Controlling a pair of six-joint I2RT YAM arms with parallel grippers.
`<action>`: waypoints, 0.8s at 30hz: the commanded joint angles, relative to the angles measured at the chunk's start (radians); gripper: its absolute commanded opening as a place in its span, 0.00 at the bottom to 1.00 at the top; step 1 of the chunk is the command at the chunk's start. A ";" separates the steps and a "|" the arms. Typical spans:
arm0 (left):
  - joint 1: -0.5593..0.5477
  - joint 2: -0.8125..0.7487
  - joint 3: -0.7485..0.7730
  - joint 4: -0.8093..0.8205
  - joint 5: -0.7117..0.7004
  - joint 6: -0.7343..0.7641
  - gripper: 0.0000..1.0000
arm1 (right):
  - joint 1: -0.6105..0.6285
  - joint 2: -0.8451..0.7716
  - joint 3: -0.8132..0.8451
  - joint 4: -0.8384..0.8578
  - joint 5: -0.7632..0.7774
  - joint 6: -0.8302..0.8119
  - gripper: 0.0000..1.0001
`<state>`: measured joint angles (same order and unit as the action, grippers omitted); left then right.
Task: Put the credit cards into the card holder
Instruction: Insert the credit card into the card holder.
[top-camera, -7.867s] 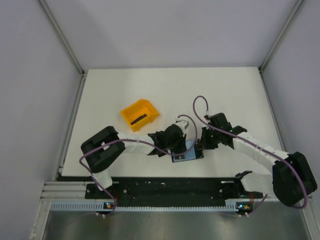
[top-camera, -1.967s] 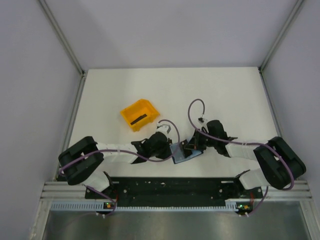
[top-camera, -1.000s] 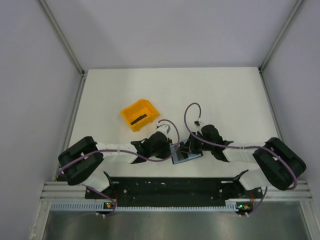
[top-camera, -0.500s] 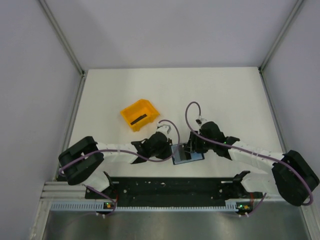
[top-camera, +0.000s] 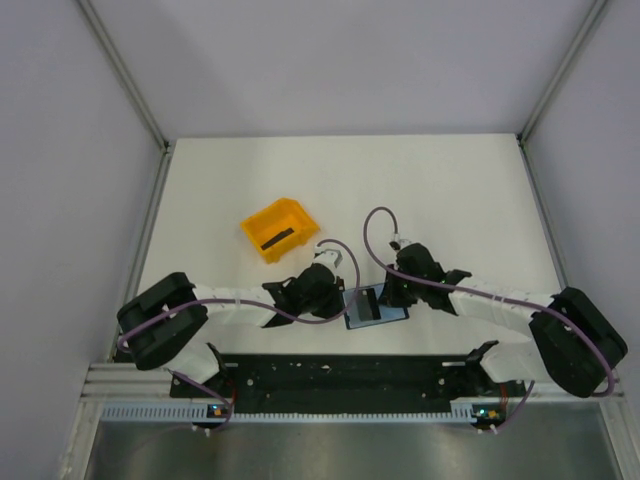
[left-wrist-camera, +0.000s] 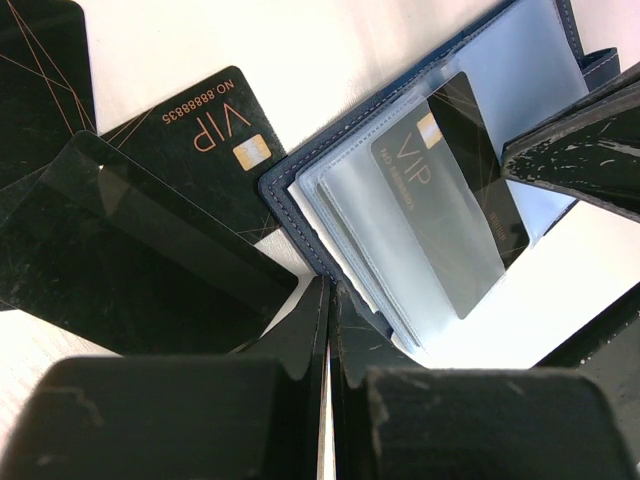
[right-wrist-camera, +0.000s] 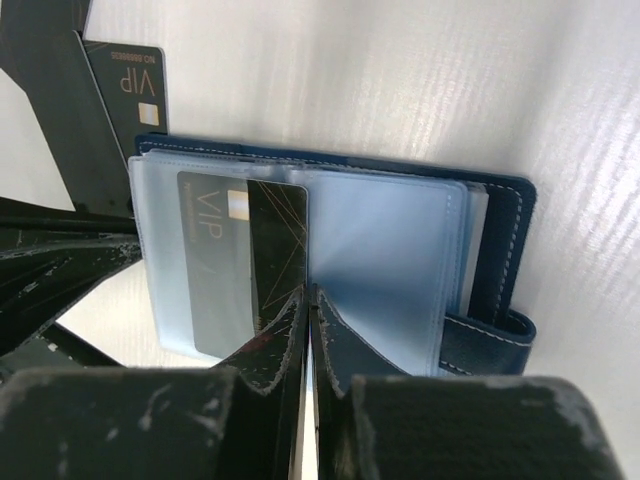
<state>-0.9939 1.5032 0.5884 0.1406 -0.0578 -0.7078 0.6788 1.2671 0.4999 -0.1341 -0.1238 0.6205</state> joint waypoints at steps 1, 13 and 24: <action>-0.005 0.020 0.004 -0.022 0.006 0.013 0.00 | 0.010 0.035 0.025 0.092 -0.066 0.007 0.02; -0.005 0.025 0.002 -0.016 0.009 0.008 0.00 | 0.010 0.077 -0.015 0.263 -0.243 0.061 0.00; -0.005 0.011 -0.010 -0.019 0.004 0.008 0.00 | 0.008 -0.189 0.075 -0.146 0.103 -0.021 0.26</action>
<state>-0.9939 1.5036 0.5884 0.1421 -0.0559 -0.7078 0.6807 1.1763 0.4923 -0.0784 -0.2157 0.6460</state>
